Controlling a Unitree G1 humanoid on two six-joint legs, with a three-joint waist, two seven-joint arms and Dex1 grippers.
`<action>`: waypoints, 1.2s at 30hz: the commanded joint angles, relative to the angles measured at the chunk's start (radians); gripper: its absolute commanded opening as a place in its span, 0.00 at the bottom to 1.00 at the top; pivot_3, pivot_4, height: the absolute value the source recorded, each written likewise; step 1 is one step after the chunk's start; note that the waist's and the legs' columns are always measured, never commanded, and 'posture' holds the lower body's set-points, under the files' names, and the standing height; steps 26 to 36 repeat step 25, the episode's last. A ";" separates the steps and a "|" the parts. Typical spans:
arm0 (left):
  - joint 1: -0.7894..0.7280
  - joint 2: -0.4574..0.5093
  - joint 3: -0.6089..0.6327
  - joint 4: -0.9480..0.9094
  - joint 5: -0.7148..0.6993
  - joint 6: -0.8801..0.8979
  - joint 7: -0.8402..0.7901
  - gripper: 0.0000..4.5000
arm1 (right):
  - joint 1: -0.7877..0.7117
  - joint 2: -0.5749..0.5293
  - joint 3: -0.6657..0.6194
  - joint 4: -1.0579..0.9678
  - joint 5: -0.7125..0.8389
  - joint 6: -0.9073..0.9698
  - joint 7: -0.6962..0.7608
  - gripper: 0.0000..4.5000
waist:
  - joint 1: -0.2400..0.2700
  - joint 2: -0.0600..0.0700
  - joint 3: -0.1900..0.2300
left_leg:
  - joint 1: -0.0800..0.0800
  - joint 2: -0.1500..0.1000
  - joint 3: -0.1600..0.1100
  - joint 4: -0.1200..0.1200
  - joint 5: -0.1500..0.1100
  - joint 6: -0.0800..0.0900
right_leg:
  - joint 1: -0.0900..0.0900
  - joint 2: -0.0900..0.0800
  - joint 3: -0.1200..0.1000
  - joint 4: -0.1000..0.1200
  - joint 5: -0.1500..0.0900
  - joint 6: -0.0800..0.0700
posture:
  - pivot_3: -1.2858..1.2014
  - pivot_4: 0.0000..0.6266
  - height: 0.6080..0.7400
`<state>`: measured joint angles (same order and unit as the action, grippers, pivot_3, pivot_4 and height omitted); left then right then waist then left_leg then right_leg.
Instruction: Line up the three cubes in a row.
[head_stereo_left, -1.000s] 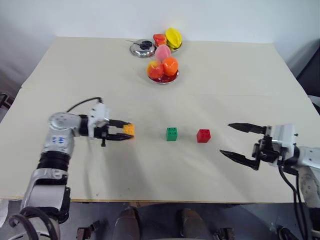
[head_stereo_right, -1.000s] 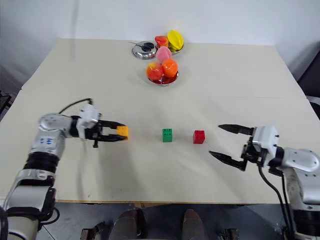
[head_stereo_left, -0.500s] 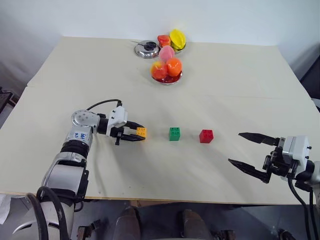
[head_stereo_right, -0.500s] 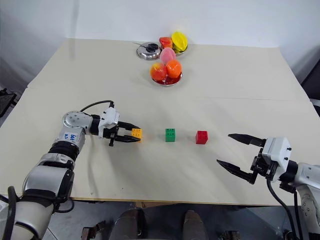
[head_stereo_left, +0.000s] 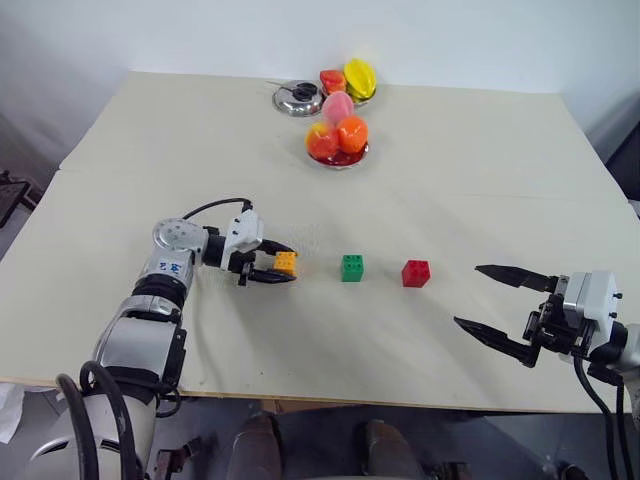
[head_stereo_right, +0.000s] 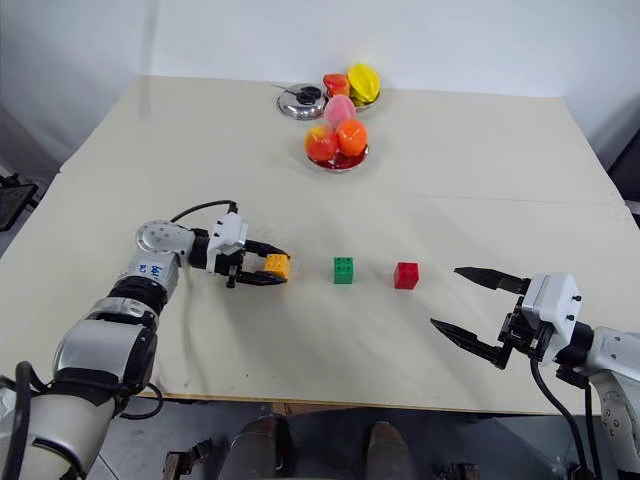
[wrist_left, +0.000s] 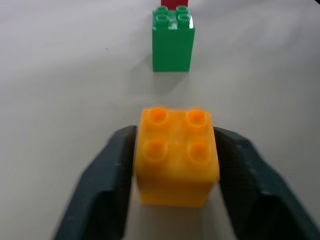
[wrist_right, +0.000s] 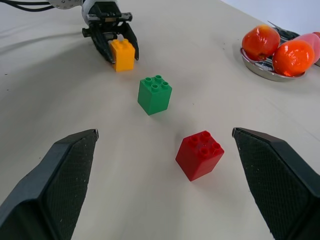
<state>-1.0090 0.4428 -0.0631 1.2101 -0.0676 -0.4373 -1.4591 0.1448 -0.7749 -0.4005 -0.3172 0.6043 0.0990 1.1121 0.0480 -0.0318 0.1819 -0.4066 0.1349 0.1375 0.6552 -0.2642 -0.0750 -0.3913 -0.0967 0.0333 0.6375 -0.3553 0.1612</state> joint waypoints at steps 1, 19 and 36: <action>0.003 0.035 0.043 -0.029 -0.024 -0.015 -0.018 0.81 | 0.007 0.000 -0.019 -0.036 0.023 0.003 0.001 1.00 | -0.001 0.000 0.000 | 0.000 0.000 0.000 -0.001 0.000 0.000 | 0.000 0.000 0.000 0.000 0.000 0.000 | 0.52 0.24 1.00; 0.686 0.450 0.284 -0.805 -0.325 0.289 -0.041 0.88 | -0.058 -0.121 -0.086 0.372 -0.049 -0.193 0.282 1.00 | -0.035 0.002 0.001 | 0.002 0.001 0.002 -0.004 0.000 0.000 | -0.001 0.000 0.001 0.001 -0.001 -0.001 | 0.52 0.24 1.00; 0.865 0.456 0.417 -0.969 -0.351 0.321 0.104 0.88 | -0.116 -0.118 -0.047 0.480 -0.084 -0.252 0.319 1.00 | -0.030 0.002 0.001 | 0.002 0.001 0.002 -0.003 0.000 0.000 | 0.000 0.000 0.001 0.001 -0.001 -0.001 | 0.52 0.24 1.00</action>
